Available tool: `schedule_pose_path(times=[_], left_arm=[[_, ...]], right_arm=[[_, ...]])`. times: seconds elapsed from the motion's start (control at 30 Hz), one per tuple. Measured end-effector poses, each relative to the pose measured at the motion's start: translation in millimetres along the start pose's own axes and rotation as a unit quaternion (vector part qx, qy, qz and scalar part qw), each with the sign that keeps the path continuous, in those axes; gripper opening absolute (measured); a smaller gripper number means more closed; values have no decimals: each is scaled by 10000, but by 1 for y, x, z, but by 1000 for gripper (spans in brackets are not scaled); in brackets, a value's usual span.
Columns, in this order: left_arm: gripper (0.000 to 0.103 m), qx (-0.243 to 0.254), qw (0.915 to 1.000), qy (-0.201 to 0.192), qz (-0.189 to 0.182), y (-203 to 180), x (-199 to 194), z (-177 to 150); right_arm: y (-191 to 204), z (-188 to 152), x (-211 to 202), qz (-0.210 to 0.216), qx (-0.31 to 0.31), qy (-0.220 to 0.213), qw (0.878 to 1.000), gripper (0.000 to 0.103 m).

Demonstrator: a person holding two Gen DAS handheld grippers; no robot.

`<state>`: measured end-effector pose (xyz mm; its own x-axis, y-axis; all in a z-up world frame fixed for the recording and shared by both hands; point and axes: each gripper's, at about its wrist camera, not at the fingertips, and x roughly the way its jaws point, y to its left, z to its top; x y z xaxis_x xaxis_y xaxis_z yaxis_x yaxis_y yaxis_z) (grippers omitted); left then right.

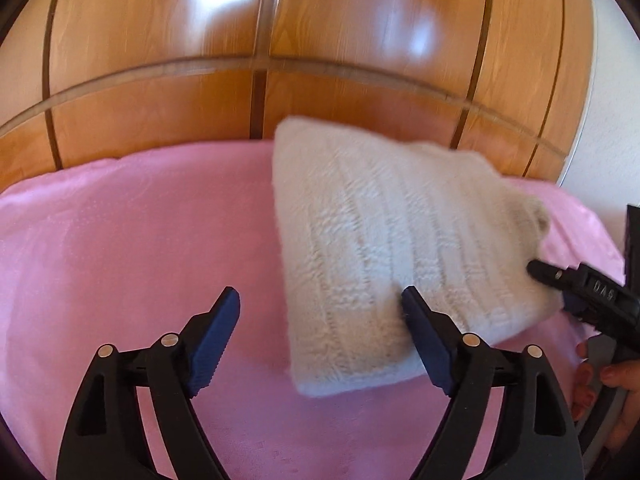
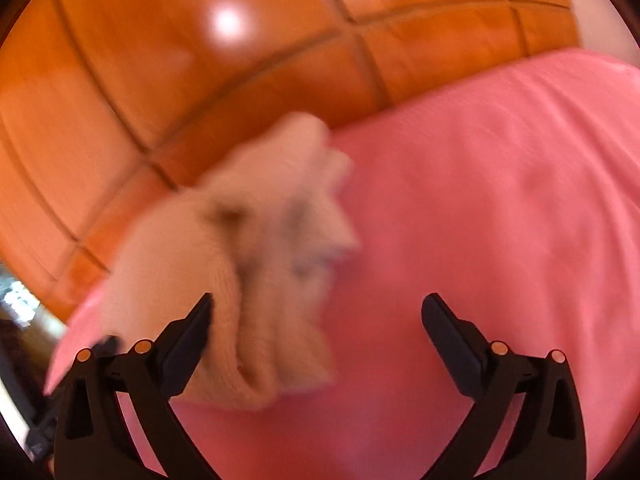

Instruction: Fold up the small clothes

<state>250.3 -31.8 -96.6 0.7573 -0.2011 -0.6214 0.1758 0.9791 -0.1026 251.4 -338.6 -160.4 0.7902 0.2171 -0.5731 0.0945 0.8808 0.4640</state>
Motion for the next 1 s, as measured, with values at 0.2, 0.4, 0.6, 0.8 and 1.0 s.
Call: schedule_pose_path(times=[0.2,0.4,0.6,0.8,1.0], left_arm=[[82,418,9973,-209,560,-16,-12,-4],[95,494,9909,-607,1097,-29,-49,-20],[100,343,9863,-860,1364,-33,-83,-33],[100,187,9798,-1076,1675,-32,-109,-47],[100,-30,9771,-1211,1751,-26,-126,-57]], right_arm=[[23,-4,0,-872,-554,-156,9945,101],[24,-22,-38,-991,-685,-861,9890,101],[62,-54,-75,-1175,-1492,-1343,9726,101],[78,-83,-93,-1319,-1828,-1672,9598,101],[82,-95,-97,-1408,-1933,-1649,9569,101]])
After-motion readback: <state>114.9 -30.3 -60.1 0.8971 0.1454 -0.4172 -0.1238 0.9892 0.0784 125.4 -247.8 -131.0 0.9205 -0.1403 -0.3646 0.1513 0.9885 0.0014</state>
